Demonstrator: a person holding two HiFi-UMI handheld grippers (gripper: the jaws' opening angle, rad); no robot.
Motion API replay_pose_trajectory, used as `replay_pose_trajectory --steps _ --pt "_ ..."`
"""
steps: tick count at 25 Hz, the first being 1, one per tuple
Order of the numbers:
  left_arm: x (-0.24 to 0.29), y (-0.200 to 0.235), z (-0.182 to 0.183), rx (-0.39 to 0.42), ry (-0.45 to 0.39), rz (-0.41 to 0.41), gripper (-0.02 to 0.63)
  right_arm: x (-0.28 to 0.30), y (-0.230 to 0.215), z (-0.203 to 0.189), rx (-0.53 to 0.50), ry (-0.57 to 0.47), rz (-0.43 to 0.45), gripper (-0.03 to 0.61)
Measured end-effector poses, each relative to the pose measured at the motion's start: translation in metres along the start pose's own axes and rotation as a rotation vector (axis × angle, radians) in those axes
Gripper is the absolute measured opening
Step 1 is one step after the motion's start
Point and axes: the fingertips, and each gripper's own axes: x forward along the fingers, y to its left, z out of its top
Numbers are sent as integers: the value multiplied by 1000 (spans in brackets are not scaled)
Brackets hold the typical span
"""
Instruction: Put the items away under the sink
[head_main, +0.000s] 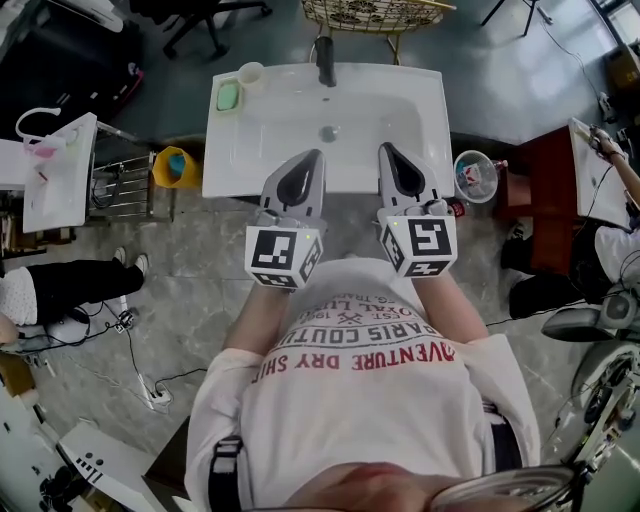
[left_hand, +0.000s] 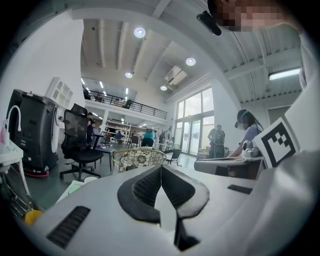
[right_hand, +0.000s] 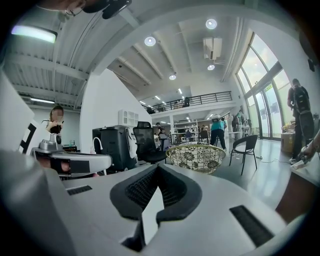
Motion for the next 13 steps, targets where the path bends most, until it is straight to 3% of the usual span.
replay_pose_trajectory --steps 13 --pt "-10 -2 -1 1 -5 14 23 -10 -1 -5 2 11 -16 25"
